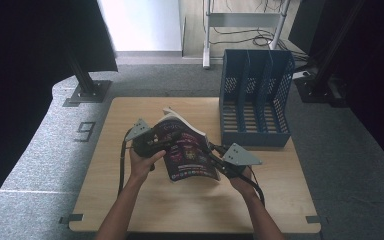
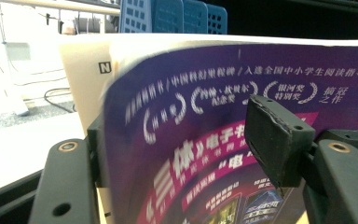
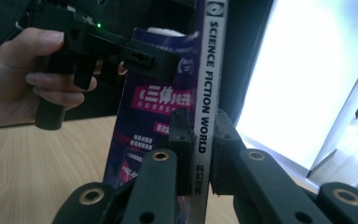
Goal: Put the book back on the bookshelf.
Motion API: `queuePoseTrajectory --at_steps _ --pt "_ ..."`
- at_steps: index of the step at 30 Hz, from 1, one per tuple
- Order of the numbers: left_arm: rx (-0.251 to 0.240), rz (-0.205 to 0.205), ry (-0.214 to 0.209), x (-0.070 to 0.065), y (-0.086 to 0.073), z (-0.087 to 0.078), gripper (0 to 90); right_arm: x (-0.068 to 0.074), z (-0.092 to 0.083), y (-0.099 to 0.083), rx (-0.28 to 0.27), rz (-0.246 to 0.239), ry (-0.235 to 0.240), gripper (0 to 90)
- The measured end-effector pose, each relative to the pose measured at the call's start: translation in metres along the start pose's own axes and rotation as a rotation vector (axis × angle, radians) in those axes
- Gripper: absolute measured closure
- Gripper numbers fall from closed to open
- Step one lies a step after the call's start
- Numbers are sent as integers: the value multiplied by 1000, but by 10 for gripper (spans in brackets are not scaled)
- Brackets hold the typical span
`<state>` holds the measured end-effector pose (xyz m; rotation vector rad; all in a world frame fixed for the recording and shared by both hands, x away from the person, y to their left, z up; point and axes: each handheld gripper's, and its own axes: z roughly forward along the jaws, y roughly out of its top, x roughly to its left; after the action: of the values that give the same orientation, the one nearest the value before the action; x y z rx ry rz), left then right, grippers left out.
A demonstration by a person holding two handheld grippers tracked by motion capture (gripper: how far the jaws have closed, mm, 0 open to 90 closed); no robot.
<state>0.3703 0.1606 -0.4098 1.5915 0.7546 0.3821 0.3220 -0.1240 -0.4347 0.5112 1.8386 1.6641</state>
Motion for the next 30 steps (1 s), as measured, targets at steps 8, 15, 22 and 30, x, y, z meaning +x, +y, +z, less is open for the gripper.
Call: queuePoseTrajectory --at_steps 8,15,22,30 --pt "0 30 11 -4 -6 -1 326 -4 -13 -6 -17 11 15 812" --pt "13 21 23 1 -10 0 247 -5 -20 -12 -1 3 26 811" --pt "54 6 24 7 -15 8 186 -9 -22 -15 4 28 18 809" --pt "62 -15 -11 4 -13 20 181 -8 -25 -15 -5 19 43 805"
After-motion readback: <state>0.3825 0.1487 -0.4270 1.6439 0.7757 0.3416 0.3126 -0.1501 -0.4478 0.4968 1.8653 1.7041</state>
